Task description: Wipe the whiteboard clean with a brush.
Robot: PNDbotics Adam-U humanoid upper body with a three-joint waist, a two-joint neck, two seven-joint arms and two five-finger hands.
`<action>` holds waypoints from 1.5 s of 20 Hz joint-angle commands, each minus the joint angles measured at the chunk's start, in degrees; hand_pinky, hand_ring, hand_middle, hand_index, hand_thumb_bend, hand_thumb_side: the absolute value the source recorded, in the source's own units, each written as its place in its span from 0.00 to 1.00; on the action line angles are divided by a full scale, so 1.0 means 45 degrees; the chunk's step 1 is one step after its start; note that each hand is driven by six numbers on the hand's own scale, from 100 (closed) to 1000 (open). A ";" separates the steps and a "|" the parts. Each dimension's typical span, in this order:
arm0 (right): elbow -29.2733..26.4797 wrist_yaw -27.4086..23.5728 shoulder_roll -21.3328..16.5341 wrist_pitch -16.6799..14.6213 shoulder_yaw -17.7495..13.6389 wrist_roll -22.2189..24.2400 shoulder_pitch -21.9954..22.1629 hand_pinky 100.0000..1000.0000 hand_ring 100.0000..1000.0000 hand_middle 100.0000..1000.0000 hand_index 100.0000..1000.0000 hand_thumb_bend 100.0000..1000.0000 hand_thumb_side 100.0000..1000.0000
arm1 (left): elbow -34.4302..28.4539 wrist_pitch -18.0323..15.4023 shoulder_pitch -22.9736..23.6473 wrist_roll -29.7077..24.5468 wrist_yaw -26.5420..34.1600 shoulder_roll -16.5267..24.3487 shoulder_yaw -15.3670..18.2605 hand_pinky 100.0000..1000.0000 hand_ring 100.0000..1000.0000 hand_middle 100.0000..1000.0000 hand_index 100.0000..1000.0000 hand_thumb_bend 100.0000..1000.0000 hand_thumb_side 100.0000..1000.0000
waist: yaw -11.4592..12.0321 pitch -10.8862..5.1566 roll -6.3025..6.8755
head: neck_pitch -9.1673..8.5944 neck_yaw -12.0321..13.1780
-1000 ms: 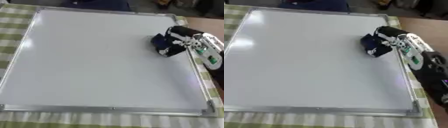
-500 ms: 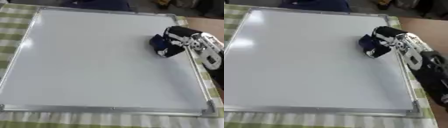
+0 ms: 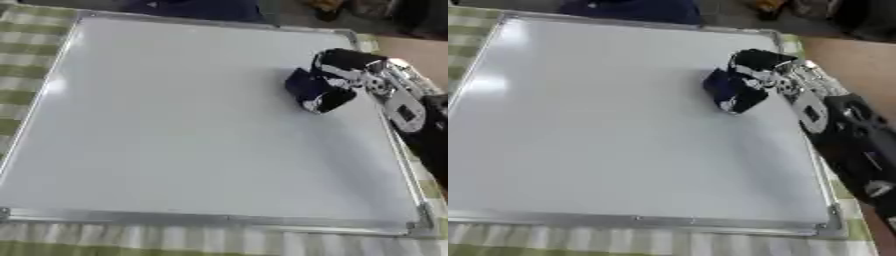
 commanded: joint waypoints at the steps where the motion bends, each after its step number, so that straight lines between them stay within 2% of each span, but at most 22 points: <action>1: 0.0025 0.0065 -0.0066 -0.0121 0.0211 0.0149 0.0065 0.54 0.63 0.18 0.32 0.00 0.34 | -0.0245 -0.0016 -0.0137 -0.0057 -0.0018 0.0074 0.0022 0.43 0.43 0.43 0.36 0.00 1.00 | 0.0046 -0.0164 0.0036 | -0.0139 -0.0050; 12: -0.0672 -0.1704 -0.0062 0.0401 0.0413 0.1310 0.0490 0.51 0.60 0.17 0.31 0.00 0.34 | -0.0245 0.0008 -0.0124 -0.0034 -0.0032 0.0085 0.0049 0.43 0.44 0.43 0.36 0.00 1.00 | 0.0008 -0.0206 0.0016 | -0.0055 0.0018; 19: -0.1884 -0.2906 -0.0190 0.0819 0.0663 0.2180 0.0800 0.50 0.59 0.16 0.31 0.00 0.35 | -0.0245 0.0044 -0.0107 -0.0024 -0.0027 0.0096 0.0049 0.44 0.44 0.43 0.36 0.00 1.00 | -0.0044 -0.0281 -0.0019 | -0.0004 0.0147; 30: -0.3836 -0.2828 -0.0344 0.0932 0.1196 0.2561 0.1274 0.50 0.59 0.16 0.31 0.00 0.35 | -0.0245 0.0108 -0.0097 -0.0037 -0.0024 0.0083 0.0044 0.44 0.44 0.43 0.36 0.00 1.00 | -0.0044 -0.0344 -0.0045 | 0.0003 0.0136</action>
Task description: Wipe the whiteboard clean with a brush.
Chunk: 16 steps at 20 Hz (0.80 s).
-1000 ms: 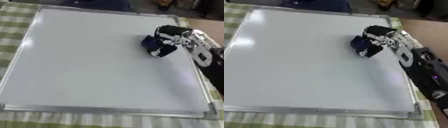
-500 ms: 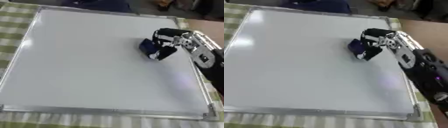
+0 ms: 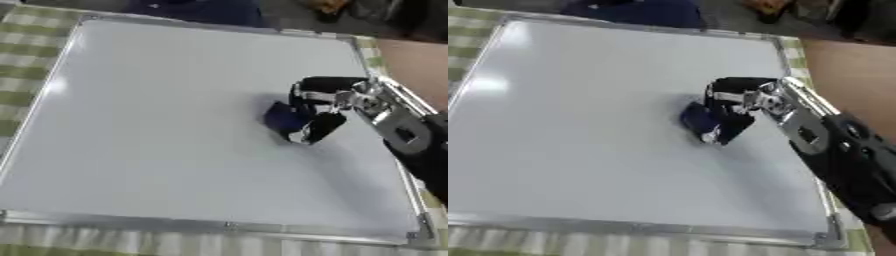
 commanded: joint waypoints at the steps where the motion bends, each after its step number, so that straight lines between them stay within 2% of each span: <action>1: -0.0537 -0.0019 -0.0285 0.0014 0.0060 0.0124 -0.0019 0.50 0.59 0.16 0.31 0.00 0.35 | -0.0245 0.0042 -0.0076 0.0005 -0.0026 0.0082 0.0045 0.44 0.44 0.43 0.36 0.00 1.00 | -0.0006 -0.0254 0.0052 | -0.0035 0.0001; 6: -0.0382 0.0097 -0.0168 0.0242 -0.0050 -0.0124 0.0059 0.50 0.59 0.15 0.31 0.00 0.34 | -0.0245 0.0032 -0.0068 0.0001 -0.0047 0.0065 0.0050 0.44 0.44 0.43 0.36 0.00 1.00 | 0.0038 -0.0222 0.0065 | -0.0126 -0.0022; 7: -0.0219 0.0227 -0.0145 0.0268 -0.0097 -0.0259 0.0067 0.51 0.59 0.15 0.31 0.00 0.30 | -0.0245 0.0024 -0.0068 0.0004 -0.0049 0.0063 0.0053 0.44 0.44 0.43 0.36 0.00 1.00 | 0.0055 -0.0212 0.0071 | -0.0141 -0.0026; 8: -0.0019 0.0413 -0.0126 0.0280 -0.0145 -0.0420 0.0081 0.51 0.59 0.16 0.31 0.00 0.34 | -0.0245 0.0017 -0.0064 0.0005 -0.0054 0.0064 0.0056 0.44 0.44 0.43 0.36 0.00 1.00 | 0.0070 -0.0200 0.0079 | -0.0158 -0.0029; 16: 0.1697 0.1690 0.0026 0.0048 -0.0451 -0.1466 0.0252 0.51 0.61 0.16 0.31 0.00 0.31 | -0.0245 -0.0041 -0.0059 0.0005 -0.0087 0.0055 0.0070 0.44 0.44 0.43 0.36 0.00 1.00 | 0.0085 -0.0100 0.0165 | -0.0213 0.0001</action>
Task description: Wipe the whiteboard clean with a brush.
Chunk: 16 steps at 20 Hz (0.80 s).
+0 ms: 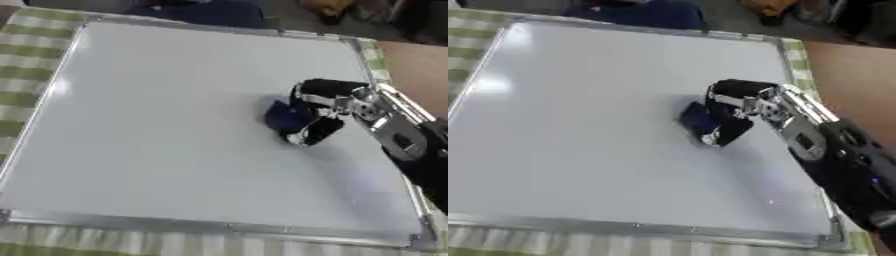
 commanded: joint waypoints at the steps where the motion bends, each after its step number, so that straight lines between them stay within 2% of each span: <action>1: 0.0919 0.0797 -0.0231 -0.0063 -0.0036 -0.0338 0.0168 0.51 0.61 0.16 0.31 0.00 0.31 | -0.0245 -0.0051 -0.0063 0.0001 -0.0056 0.0059 0.0067 0.44 0.44 0.43 0.36 0.00 1.00 | -0.0019 -0.0098 0.0138 | -0.0122 0.0008; 8: 0.1718 0.1278 -0.0282 -0.0090 -0.0281 -0.0863 0.0171 0.52 0.62 0.17 0.31 0.00 0.31 | -0.0245 -0.0108 -0.0083 -0.0010 -0.0056 0.0057 0.0054 0.44 0.44 0.43 0.36 0.00 1.00 | -0.0032 -0.0039 0.0228 | -0.0187 -0.0015; 16: 0.2703 0.1767 -0.0392 0.0286 -0.0757 -0.1723 0.0023 0.52 0.62 0.16 0.31 0.00 0.32 | -0.0245 -0.0158 -0.0104 -0.0009 -0.0046 0.0055 0.0053 0.44 0.44 0.43 0.36 0.00 1.00 | -0.0035 0.0013 0.0294 | -0.0239 0.0029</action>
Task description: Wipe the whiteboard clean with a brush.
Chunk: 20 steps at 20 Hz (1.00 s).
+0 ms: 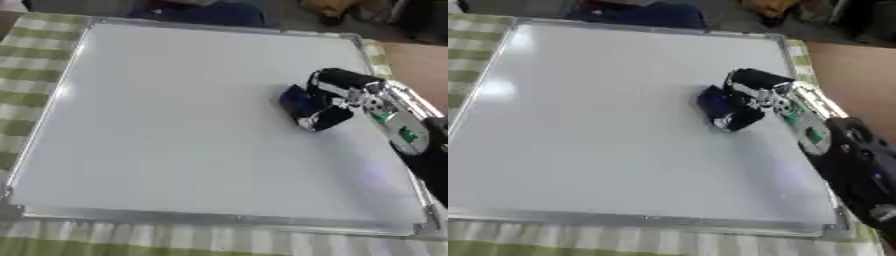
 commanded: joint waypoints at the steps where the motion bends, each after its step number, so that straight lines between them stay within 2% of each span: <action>1: 0.1256 0.1254 -0.0413 0.0243 -0.0002 -0.0291 0.0251 0.52 0.62 0.17 0.31 0.00 0.32 | -0.0245 -0.0056 -0.0103 -0.0017 -0.0043 0.0147 0.0052 0.44 0.44 0.43 0.36 0.00 1.00 | -0.0020 -0.0022 0.0125 | -0.0129 0.0035; 8: 0.1886 0.1235 -0.0436 0.0507 -0.0384 -0.0911 0.0169 0.51 0.60 0.16 0.30 0.00 0.32 | -0.0245 -0.0058 -0.0079 -0.0025 -0.0063 0.0155 0.0061 0.44 0.44 0.43 0.36 0.00 1.00 | -0.0037 -0.0015 0.0126 | -0.0096 0.0083; 14: 0.1337 0.0680 -0.0639 0.0420 -0.0393 -0.0669 0.0183 0.51 0.60 0.15 0.30 0.00 0.33 | -0.0245 -0.0041 -0.0068 -0.0037 -0.0065 0.0172 0.0056 0.44 0.44 0.43 0.36 0.00 1.00 | -0.0105 -0.0057 0.0120 | 0.0014 0.0175; 20: 0.1162 0.0749 -0.0910 0.0553 -0.0504 -0.0826 0.0219 0.51 0.61 0.16 0.31 0.00 0.34 | -0.0245 -0.0018 -0.0062 -0.0044 -0.0064 0.0191 0.0055 0.44 0.44 0.43 0.36 0.00 1.00 | -0.0141 -0.0093 0.0092 | 0.0006 0.0216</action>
